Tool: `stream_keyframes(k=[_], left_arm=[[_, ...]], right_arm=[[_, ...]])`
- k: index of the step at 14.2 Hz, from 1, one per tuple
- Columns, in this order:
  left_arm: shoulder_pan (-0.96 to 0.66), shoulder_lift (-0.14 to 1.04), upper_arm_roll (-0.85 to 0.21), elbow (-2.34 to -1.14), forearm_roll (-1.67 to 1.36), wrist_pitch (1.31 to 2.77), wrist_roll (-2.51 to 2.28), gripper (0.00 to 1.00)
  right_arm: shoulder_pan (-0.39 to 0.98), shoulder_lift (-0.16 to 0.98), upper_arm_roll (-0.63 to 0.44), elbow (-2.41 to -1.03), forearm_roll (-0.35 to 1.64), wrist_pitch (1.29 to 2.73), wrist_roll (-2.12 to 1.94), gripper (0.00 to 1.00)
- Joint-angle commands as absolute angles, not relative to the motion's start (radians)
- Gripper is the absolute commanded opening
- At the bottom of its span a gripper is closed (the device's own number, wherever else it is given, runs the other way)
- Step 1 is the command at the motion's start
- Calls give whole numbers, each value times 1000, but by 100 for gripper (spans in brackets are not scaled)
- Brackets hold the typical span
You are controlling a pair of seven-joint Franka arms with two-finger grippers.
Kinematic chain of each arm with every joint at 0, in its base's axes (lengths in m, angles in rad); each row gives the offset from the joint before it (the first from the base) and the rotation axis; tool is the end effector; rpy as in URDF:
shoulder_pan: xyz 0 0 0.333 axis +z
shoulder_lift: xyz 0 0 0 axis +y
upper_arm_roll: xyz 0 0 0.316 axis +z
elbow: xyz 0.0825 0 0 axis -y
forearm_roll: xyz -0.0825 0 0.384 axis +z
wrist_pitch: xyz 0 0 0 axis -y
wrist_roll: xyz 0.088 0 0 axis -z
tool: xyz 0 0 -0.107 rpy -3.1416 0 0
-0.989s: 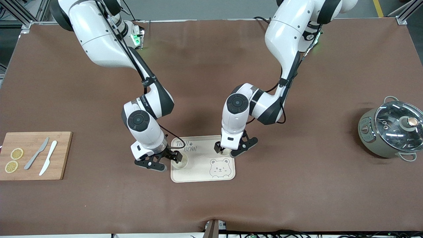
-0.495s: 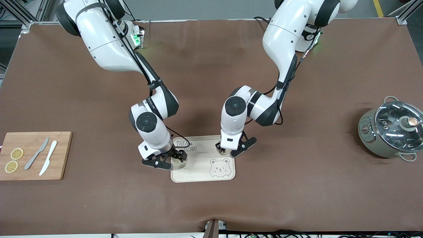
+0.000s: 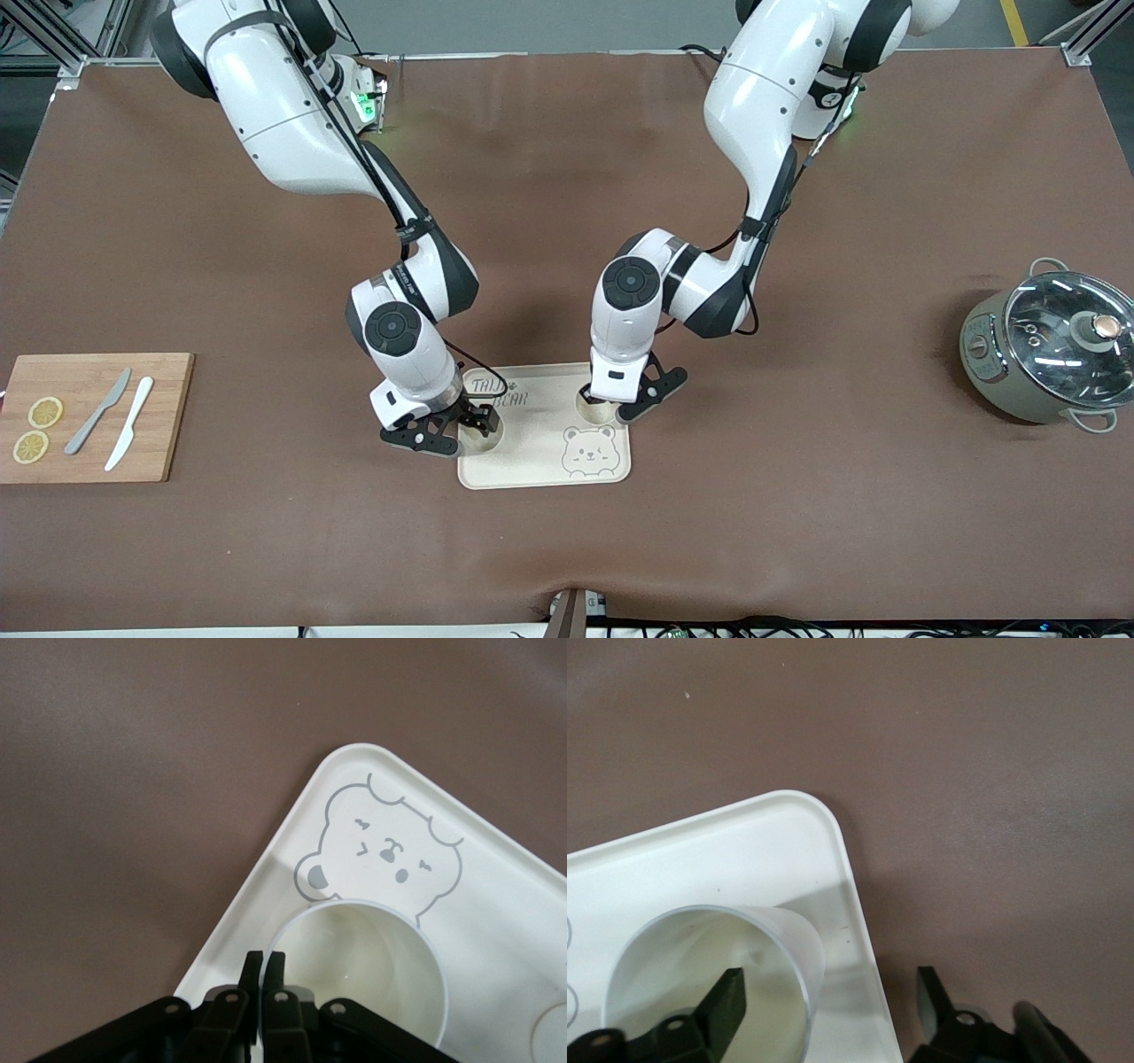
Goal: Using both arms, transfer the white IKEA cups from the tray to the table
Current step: 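Lift the cups off the tray with both grippers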
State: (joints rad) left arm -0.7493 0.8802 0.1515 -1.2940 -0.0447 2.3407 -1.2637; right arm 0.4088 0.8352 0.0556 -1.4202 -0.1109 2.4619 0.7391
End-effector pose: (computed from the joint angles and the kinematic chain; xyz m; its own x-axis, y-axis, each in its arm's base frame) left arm 0.6139 -0.4554 0.2347 0.7962 0.5913 0.1282 0.5755 -0.8055 0.1411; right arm 0.6722 0.3269 0.2189 0.9578 -0.2224 0.1820 -0.2059 -0.9729 -0.1053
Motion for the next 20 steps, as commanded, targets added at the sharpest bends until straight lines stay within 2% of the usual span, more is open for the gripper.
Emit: stream_keyframes(k=[1, 3, 10, 17, 20], left_arm=[[-752, 859, 161, -1289, -32, 2344, -1296, 0], [-742, 833, 167, -1289, -29, 2329, -1284, 0], [-675, 733, 170, -1292, -23, 2206, -1161, 0], [-574, 696, 169, -1302, -20, 2125, -1046, 0], [-539, 683, 169, -1322, -20, 2123, -991, 0]], right_arm=[[416, 851, 51, -1397, -141, 2470, 772, 60], [416, 854, 51, -1397, -141, 2471, 772, 42], [414, 861, 51, -1396, -141, 2471, 772, 0], [414, 844, 52, -1388, -132, 2458, 765, 0], [407, 792, 55, -1385, -124, 2372, 761, 0]])
